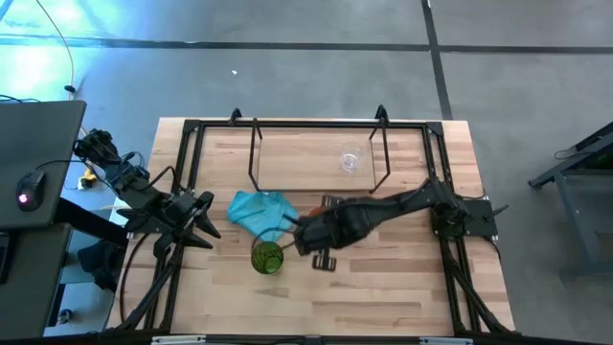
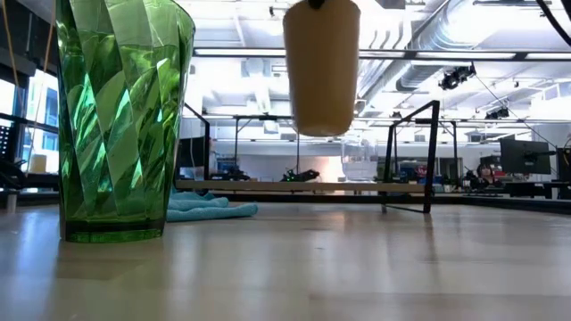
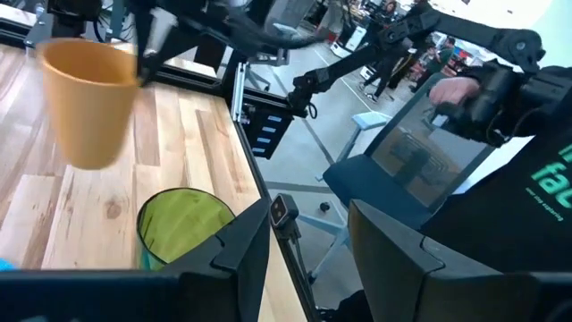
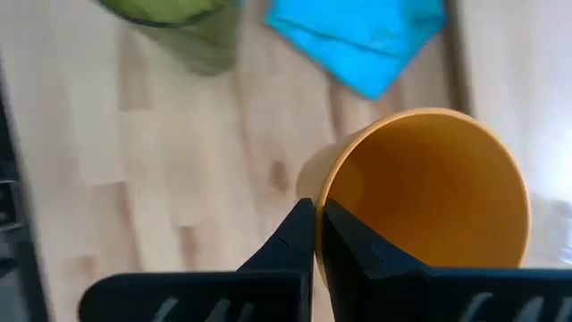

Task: Stack small to large cups/mugs on shelf
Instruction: Put the orange cup on the shelf

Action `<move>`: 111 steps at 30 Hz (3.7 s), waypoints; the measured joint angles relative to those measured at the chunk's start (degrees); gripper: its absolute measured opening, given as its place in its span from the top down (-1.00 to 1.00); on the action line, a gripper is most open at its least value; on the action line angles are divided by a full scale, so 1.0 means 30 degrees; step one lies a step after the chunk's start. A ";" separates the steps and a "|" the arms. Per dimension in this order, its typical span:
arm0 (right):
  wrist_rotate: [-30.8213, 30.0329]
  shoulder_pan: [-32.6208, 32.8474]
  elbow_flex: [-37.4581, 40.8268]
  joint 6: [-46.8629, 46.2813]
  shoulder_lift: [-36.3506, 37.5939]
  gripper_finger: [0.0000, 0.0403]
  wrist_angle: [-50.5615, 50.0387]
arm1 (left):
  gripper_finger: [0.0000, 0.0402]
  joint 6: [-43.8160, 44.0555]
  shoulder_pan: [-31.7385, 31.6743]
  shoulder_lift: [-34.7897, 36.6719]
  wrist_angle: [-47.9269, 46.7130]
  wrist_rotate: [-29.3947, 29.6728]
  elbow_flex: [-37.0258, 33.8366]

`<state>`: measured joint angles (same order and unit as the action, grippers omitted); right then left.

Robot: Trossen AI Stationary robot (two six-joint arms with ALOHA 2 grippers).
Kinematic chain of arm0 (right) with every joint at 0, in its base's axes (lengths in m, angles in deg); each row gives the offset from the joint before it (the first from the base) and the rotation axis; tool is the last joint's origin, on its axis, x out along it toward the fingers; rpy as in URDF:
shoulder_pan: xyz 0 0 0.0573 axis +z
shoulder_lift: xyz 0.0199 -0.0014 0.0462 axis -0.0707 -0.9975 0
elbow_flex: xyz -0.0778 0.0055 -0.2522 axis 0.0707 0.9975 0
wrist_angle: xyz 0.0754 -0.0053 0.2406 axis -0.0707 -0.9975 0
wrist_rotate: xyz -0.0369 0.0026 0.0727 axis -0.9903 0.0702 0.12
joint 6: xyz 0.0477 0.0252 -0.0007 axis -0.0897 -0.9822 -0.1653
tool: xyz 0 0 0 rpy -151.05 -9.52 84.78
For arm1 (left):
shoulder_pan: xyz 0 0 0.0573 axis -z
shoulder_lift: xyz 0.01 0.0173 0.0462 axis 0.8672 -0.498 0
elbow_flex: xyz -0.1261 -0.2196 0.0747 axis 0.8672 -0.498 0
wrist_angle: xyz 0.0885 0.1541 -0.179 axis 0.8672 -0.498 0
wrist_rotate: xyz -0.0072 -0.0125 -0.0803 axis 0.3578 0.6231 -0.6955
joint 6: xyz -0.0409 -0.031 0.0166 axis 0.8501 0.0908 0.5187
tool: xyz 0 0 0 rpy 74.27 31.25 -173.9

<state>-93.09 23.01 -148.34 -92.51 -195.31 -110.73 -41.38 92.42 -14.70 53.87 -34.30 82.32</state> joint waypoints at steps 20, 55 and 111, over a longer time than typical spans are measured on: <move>-0.1278 -0.6016 0.0146 0.5941 0.0296 1.00 0.1213 | 0.29 -0.0022 0.0000 -0.0007 0.0003 0.0214 0.0000; 0.1446 -1.0280 0.2922 0.7817 0.0296 1.00 0.5599 | 0.29 0.0000 -0.0004 -0.0003 -0.0301 0.0226 0.0000; 0.2787 -1.1073 0.3228 0.7664 -0.0437 1.00 0.4935 | 0.29 0.0168 0.0000 -0.0004 -0.0453 0.0717 0.0000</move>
<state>-84.73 -10.21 -138.66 -69.52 -196.62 -95.92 -40.87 92.42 -14.71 52.52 -32.15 82.32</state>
